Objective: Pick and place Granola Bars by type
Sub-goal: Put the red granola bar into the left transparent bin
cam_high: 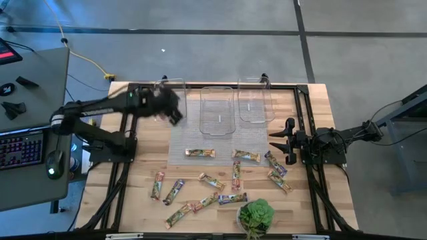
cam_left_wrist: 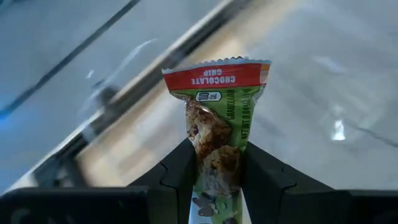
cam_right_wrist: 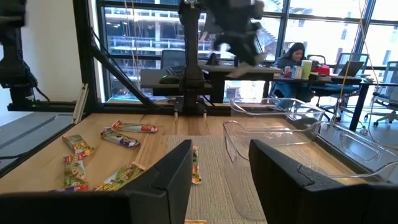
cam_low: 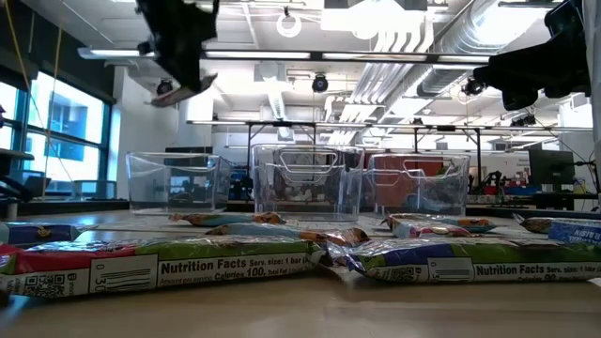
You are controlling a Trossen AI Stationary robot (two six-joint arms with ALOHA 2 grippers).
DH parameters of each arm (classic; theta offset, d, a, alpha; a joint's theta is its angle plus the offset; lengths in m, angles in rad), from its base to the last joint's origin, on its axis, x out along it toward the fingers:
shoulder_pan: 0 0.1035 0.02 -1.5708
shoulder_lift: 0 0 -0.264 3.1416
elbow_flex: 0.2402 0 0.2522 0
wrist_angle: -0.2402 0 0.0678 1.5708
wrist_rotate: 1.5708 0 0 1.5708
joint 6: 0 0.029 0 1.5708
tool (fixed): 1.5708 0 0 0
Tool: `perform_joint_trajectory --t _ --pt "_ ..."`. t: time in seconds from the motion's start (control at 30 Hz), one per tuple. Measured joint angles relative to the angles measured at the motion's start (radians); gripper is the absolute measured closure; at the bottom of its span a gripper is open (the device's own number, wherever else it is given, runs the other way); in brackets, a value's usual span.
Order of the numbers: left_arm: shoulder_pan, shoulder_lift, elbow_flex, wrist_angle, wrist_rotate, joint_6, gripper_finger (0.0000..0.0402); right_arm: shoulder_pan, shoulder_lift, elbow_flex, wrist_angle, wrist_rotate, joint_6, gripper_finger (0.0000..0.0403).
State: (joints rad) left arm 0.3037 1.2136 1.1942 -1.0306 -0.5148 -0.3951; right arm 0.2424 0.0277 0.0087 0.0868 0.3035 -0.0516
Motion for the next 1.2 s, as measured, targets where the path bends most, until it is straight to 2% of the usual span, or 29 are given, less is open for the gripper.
perform_joint_trajectory --t 0.07,0.2,0.3,0.4,0.6,0.87,1.07,1.2 --pt "0.119 0.005 -0.022 0.020 0.063 0.032 0.0296 0.000 0.000 0.000 0.000 0.000 0.000 0.0258" --pt "0.313 0.021 -0.105 0.150 0.251 0.121 0.0296 0.000 0.000 0.000 0.000 0.000 0.000 0.0258" --pt "0.404 0.047 -0.174 0.311 0.346 0.200 0.0296 0.000 0.000 0.000 0.000 0.000 0.000 0.0258" --pt "0.461 0.083 -0.224 0.426 0.382 0.246 0.0296 0.000 0.000 0.000 0.000 0.000 0.000 0.0258" --pt "0.504 0.202 -0.253 0.498 0.436 0.263 0.0296 0.000 0.000 0.000 0.000 0.000 0.000 0.0258" --pt "0.501 0.399 -0.253 0.512 0.406 0.267 0.0296 0.000 0.000 0.000 0.000 0.000 0.000 0.0258" --pt "0.501 0.455 -0.251 0.516 0.383 0.263 0.0295 0.000 0.000 0.000 0.000 0.000 0.000 0.0258" --pt "0.500 0.456 -0.256 0.503 0.462 0.262 0.0293 0.000 0.000 0.000 -0.001 0.000 0.000 0.0258"
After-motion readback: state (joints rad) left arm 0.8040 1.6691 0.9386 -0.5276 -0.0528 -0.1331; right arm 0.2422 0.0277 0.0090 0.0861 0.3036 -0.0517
